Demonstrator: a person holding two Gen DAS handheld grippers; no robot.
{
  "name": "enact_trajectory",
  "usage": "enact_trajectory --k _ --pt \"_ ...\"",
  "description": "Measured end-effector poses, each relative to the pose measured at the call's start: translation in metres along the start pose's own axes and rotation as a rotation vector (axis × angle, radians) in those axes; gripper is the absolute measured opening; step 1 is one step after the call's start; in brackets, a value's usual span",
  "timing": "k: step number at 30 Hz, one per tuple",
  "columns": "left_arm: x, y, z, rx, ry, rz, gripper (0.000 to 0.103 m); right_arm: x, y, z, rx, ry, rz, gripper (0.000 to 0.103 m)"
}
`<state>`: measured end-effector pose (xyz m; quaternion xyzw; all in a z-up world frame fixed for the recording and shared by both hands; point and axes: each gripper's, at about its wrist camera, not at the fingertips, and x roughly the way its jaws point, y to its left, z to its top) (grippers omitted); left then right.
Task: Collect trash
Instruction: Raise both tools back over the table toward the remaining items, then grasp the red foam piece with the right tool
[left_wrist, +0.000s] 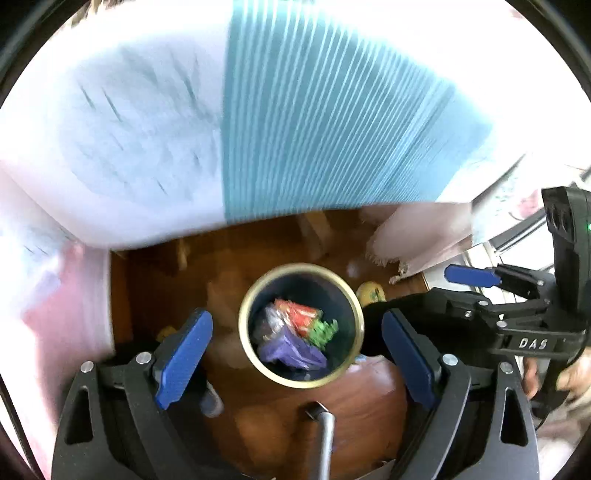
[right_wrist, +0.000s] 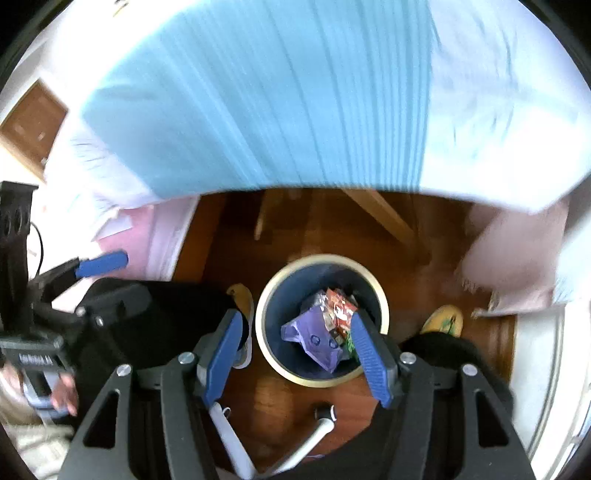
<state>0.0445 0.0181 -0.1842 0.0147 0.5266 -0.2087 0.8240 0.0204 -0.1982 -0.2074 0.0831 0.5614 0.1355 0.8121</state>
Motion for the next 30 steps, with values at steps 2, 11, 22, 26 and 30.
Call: enact_trajectory --k 2,11,22,26,30 --pt "-0.022 0.000 0.008 0.029 -0.023 -0.001 0.092 -0.020 0.012 0.006 -0.053 -0.026 0.012 0.062" --pt "-0.111 0.014 0.087 0.008 -0.154 0.062 0.092 -0.106 0.078 0.067 -0.241 -0.204 0.062 0.062" --pt "-0.154 0.053 0.217 -0.047 -0.195 0.170 0.092 -0.162 0.124 0.206 -0.347 -0.343 0.005 0.062" --pt "-0.150 0.073 0.263 -0.051 -0.211 0.232 0.092 -0.160 0.117 0.264 -0.292 -0.353 -0.006 0.062" --pt "-0.134 0.097 0.306 -0.093 -0.199 0.256 0.092 -0.140 0.105 0.322 -0.242 -0.347 -0.026 0.062"
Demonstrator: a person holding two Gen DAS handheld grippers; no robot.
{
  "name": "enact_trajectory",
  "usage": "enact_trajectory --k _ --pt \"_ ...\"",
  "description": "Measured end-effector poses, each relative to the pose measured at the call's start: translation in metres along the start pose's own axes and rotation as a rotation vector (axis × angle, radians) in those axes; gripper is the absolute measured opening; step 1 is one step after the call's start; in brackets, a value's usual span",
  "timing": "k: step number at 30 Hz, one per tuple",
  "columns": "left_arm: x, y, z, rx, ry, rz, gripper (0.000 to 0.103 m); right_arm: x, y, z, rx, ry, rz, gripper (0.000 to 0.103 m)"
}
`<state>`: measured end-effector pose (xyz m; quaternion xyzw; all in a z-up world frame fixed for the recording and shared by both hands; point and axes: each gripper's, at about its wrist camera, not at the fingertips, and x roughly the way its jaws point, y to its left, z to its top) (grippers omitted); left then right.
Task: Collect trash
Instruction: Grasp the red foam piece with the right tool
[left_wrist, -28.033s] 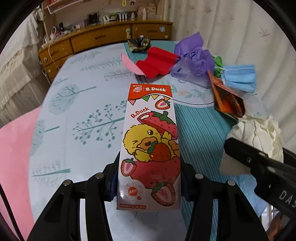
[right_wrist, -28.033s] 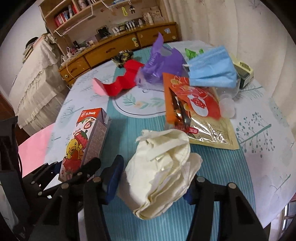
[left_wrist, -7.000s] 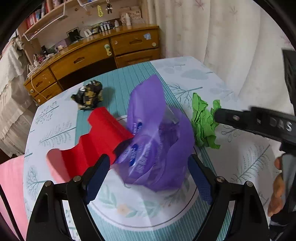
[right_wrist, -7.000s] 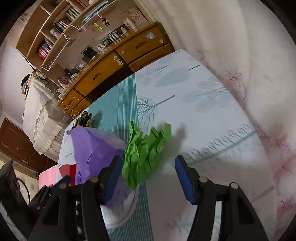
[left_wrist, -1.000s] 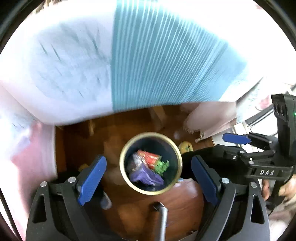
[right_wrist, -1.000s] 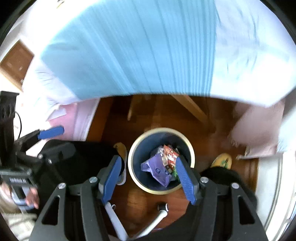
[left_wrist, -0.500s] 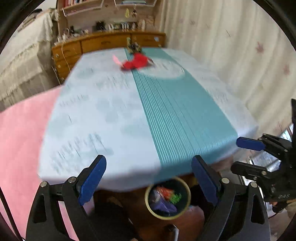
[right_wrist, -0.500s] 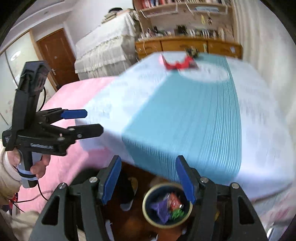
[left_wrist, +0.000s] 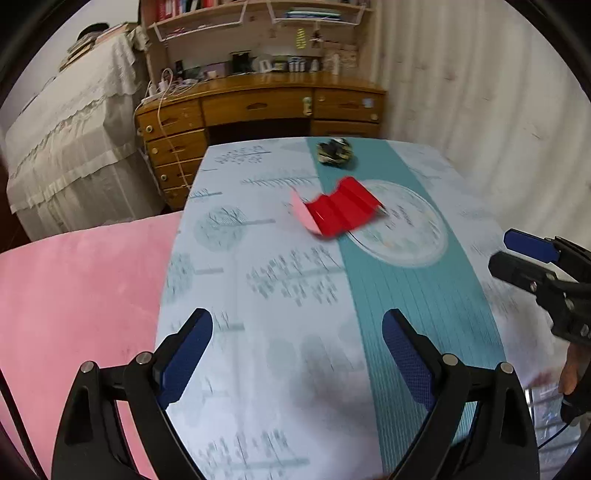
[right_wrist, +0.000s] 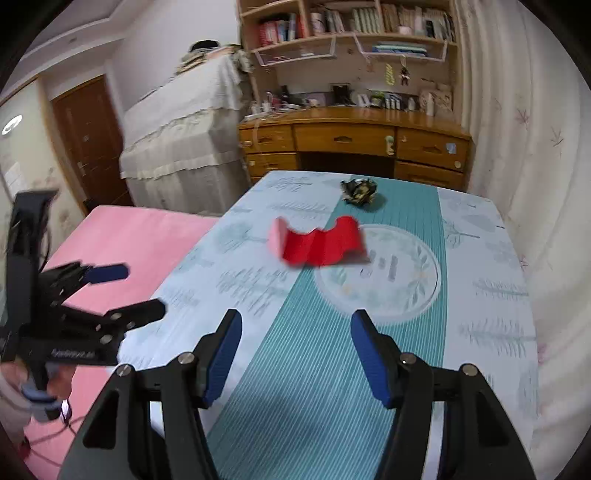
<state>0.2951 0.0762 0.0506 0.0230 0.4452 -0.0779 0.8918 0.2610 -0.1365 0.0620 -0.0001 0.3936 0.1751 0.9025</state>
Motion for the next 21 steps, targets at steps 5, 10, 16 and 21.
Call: enact_trajectory --k 5,10,16,21 --pt "0.047 0.005 0.041 0.026 -0.009 0.013 0.092 0.066 -0.025 0.042 0.031 0.049 -0.051 0.062" --pt "0.096 0.011 0.065 0.008 -0.003 -0.007 0.087 0.131 -0.044 0.062 0.042 0.113 -0.082 0.062" --pt "0.146 0.017 0.077 -0.032 0.055 -0.048 0.076 0.191 -0.058 0.072 0.084 0.172 -0.070 0.062" --pt "0.171 0.019 0.083 -0.033 0.072 -0.051 0.076 0.224 -0.067 0.076 0.099 0.219 -0.080 0.062"
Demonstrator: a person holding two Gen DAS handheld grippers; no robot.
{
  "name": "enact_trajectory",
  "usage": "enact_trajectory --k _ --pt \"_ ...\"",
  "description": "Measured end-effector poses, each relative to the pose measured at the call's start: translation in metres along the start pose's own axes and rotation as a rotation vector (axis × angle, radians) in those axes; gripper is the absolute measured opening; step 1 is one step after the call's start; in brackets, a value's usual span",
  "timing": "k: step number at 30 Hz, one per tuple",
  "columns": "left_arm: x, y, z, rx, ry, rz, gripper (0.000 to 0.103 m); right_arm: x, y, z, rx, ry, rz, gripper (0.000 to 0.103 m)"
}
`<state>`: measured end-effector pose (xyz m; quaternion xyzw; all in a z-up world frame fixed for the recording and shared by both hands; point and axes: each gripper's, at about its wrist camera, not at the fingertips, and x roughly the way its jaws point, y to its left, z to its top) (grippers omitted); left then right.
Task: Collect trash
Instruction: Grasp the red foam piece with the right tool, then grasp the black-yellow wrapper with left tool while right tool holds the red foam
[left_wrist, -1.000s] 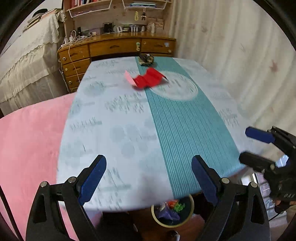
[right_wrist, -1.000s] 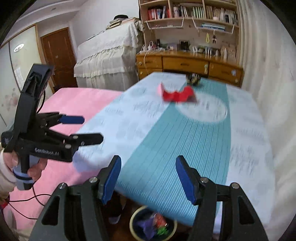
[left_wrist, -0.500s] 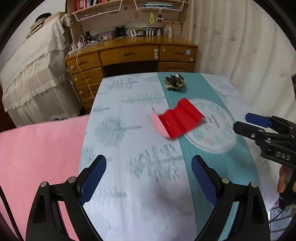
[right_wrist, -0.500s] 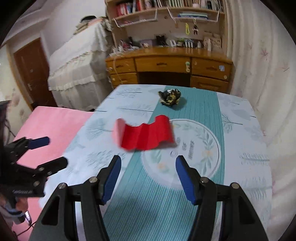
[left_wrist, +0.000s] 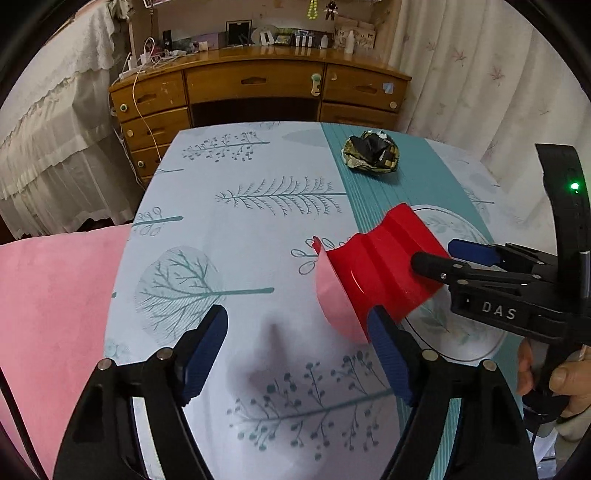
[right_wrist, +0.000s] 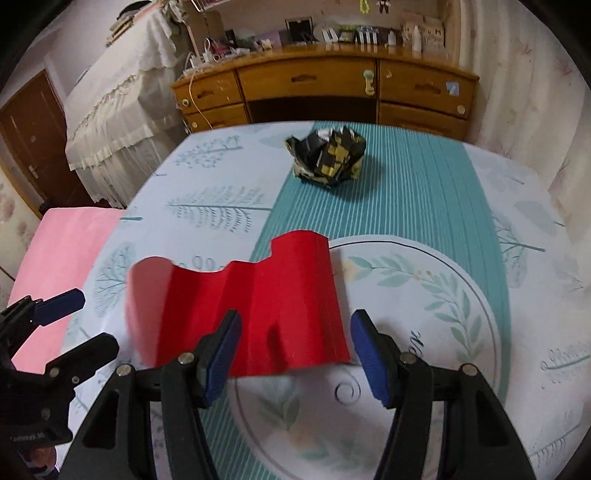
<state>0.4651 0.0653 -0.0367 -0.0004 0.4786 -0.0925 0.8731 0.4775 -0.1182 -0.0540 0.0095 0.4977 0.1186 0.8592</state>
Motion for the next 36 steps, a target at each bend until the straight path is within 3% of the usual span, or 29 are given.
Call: enact_trajectory --k 6,14,24,30,36 --pt "0.015 -0.002 0.005 -0.005 0.014 0.000 0.076 0.015 0.001 -0.004 -0.025 0.027 0.024 0.059" --pt "0.013 -0.011 0.009 0.015 0.015 0.007 0.076 0.010 0.012 -0.013 -0.070 0.008 0.046 0.019" --pt "-0.011 -0.034 0.024 0.070 -0.001 0.031 0.076 -0.034 0.005 -0.016 -0.045 -0.040 0.041 0.015" --pt "-0.014 -0.048 0.053 0.079 0.000 0.050 0.077 -0.068 -0.037 0.008 0.049 -0.128 -0.031 0.015" --pt "0.014 -0.061 0.095 0.081 0.019 0.066 0.077 -0.074 -0.090 0.039 0.158 -0.192 -0.090 0.015"
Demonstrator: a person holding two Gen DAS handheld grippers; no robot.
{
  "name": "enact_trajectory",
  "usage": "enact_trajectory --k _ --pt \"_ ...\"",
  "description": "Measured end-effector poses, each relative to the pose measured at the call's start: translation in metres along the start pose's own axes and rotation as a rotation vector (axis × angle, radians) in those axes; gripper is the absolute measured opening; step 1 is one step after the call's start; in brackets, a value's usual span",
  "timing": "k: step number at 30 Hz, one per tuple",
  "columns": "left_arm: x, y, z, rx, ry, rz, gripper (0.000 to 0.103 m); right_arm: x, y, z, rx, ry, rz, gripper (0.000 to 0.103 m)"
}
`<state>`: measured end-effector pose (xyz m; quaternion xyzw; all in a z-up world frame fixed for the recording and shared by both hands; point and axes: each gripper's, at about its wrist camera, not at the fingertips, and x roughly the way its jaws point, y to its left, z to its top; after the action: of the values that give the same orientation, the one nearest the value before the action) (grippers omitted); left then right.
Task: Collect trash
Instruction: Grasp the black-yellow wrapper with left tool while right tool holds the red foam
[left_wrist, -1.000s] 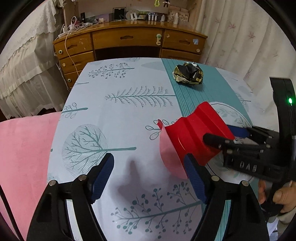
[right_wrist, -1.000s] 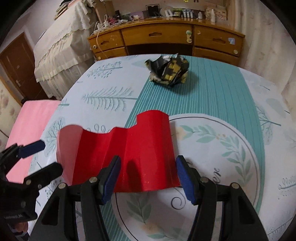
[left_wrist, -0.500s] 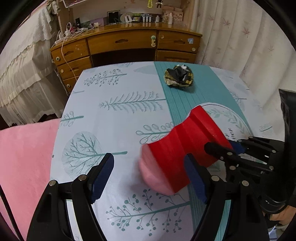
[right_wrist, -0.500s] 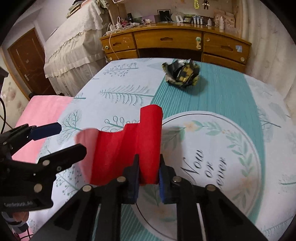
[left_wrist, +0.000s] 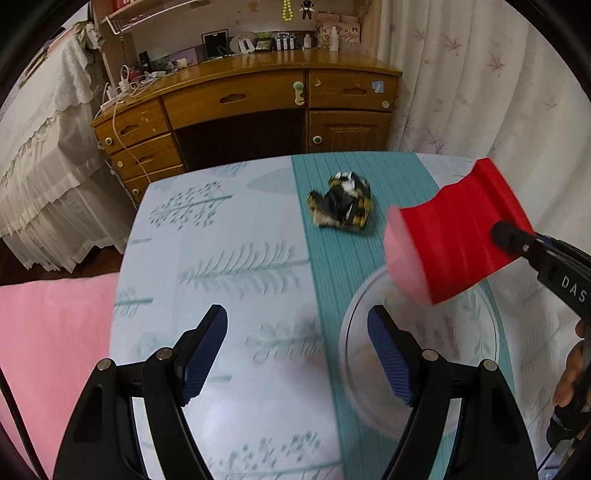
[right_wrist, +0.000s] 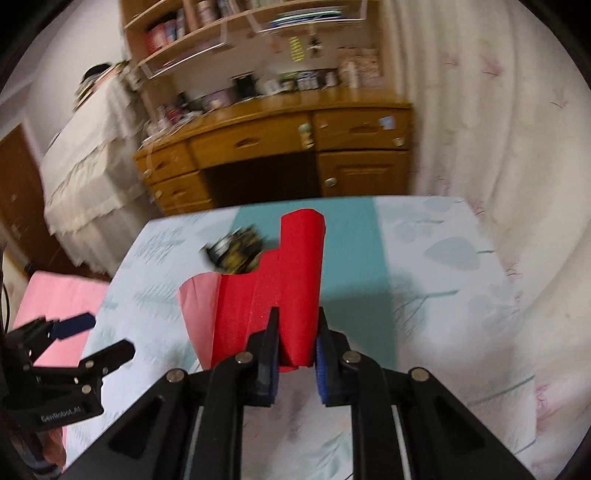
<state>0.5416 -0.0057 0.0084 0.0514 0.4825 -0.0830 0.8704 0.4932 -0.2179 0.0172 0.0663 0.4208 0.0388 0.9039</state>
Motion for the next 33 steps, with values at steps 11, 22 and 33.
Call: enact_trajectory --k 11,22,33 --pt "0.070 -0.017 0.071 -0.031 -0.003 -0.004 0.077 0.059 -0.067 0.028 0.203 -0.073 -0.074 0.015" --pt "0.117 -0.025 0.099 -0.040 0.014 -0.014 0.077 0.113 -0.084 0.023 0.195 -0.010 -0.064 0.015" --pt "0.139 -0.049 0.098 0.024 -0.007 -0.013 0.078 0.126 -0.077 0.019 0.163 0.005 -0.032 0.015"
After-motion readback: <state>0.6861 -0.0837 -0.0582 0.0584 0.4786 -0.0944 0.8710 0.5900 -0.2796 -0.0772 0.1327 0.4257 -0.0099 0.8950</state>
